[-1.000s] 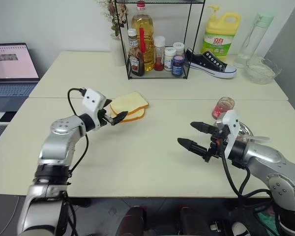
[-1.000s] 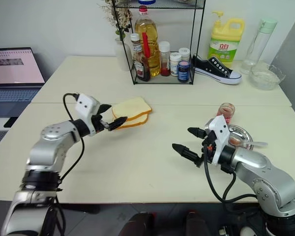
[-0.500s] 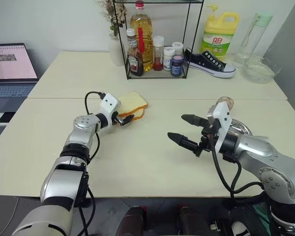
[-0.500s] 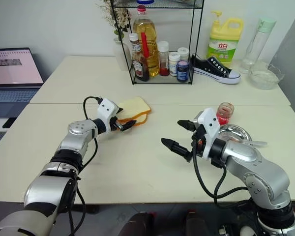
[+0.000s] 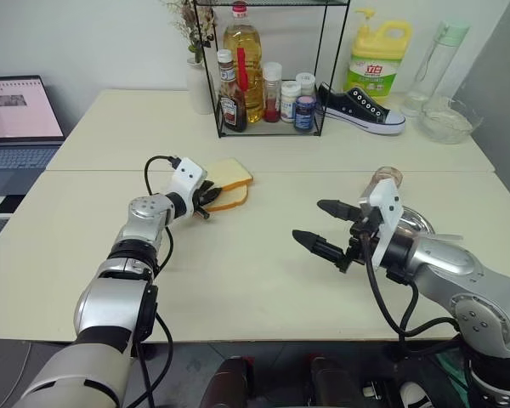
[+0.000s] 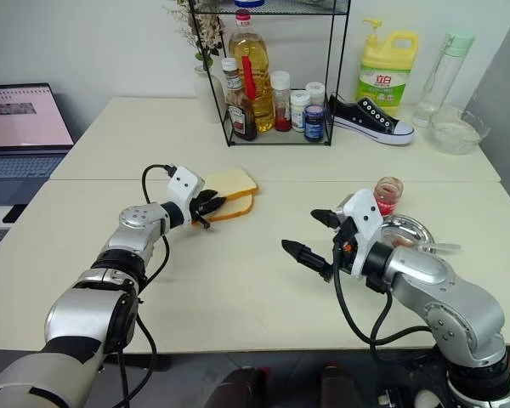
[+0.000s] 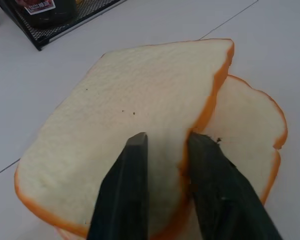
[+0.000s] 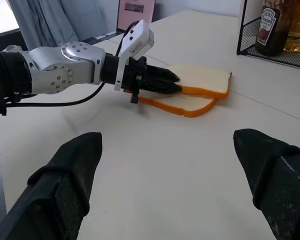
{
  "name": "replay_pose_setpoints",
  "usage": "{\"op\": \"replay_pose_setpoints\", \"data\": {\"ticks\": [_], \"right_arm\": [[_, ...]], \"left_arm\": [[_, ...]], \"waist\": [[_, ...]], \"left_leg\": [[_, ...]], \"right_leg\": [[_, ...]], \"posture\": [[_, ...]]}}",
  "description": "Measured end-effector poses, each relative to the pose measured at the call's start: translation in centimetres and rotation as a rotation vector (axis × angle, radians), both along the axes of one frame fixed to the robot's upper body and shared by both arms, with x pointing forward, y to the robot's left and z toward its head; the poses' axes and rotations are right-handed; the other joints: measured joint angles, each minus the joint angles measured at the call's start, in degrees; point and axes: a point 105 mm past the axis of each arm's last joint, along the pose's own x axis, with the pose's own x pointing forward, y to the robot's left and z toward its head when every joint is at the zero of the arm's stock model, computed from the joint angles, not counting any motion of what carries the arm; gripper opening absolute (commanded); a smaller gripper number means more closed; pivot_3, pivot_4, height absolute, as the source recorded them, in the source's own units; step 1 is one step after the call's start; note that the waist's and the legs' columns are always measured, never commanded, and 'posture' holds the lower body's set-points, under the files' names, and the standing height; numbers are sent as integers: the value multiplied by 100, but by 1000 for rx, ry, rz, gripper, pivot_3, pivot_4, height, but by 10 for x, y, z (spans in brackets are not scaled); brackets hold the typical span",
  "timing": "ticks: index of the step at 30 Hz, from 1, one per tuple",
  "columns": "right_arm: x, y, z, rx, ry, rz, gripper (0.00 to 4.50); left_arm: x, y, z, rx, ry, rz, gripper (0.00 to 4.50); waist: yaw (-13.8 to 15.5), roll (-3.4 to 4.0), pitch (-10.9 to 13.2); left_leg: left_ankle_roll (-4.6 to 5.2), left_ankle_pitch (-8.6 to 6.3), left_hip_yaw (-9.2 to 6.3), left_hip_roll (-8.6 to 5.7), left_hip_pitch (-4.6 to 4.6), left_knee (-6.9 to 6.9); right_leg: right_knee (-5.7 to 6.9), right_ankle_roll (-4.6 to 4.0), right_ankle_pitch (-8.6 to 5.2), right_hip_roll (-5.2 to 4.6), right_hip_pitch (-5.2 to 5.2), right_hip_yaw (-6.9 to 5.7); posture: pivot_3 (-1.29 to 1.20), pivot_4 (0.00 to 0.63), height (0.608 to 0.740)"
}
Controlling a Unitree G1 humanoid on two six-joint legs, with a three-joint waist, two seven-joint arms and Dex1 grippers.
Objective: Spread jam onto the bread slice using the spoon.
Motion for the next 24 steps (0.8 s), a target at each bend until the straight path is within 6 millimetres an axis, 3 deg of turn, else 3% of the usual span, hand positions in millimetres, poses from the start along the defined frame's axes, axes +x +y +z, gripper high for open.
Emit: {"op": "replay_pose_setpoints", "data": {"ticks": [1, 7, 11, 13, 15, 20, 24], "right_arm": [[0, -1, 0, -1, 0, -1, 4500], [-1, -7, 1, -14, 0, -3, 4500], [-1, -10, 3, -7, -2, 0, 4500], [-1, -14, 5, -18, -10, -11, 4500], [-1, -22, 6, -36, -16, -30, 4500], [-13, -26, 2, -45, 13, -8, 4500], [-20, -25, 0, -42, 27, 6, 4500]], "left_arm": [[0, 0, 0, 0, -3, -2, 39], [-1, -2, 4, -15, -13, -27, 13], [-6, -19, 28, -14, -96, -165, 13], [-21, -36, 41, 39, -159, -315, 13], [-48, -52, 39, 117, -161, -487, 13], [-112, -70, 9, 201, -12, -710, 13], [-157, -70, -25, 301, 101, -824, 13]], "waist": [[-7, 0, 0], [-18, 0, 0], [-21, 0, 0], [-33, 0, 0], [-56, 2, -1], [-81, 2, -1], [-57, 13, -7]], "left_leg": [[0, 0, 0, 0, 0, 0], [0, 0, -1, 0, -1, 0], [-1, 0, -2, 0, -5, 0], [-1, 1, 1, 1, -4, -1], [-2, 1, 4, 3, -3, -3], [0, 0, -1, 16, -2, -4], [1, -1, -1, 16, 7, -4]], "right_leg": [[0, 0, 0, 0, 0, 0], [0, 0, 0, 0, 0, -2], [-2, 0, 0, -1, 0, -1], [-5, 0, 0, -2, 0, 6], [-9, -1, 0, -3, 0, 14], [-5, -3, 0, -2, -1, 27], [-5, -4, -1, 0, 8, 27]], "posture": [[0, 150, 740], [0, 150, 740], [0, 150, 740], [0, 150, 740], [0, 150, 740], [0, 150, 740], [0, 150, 740]]}}
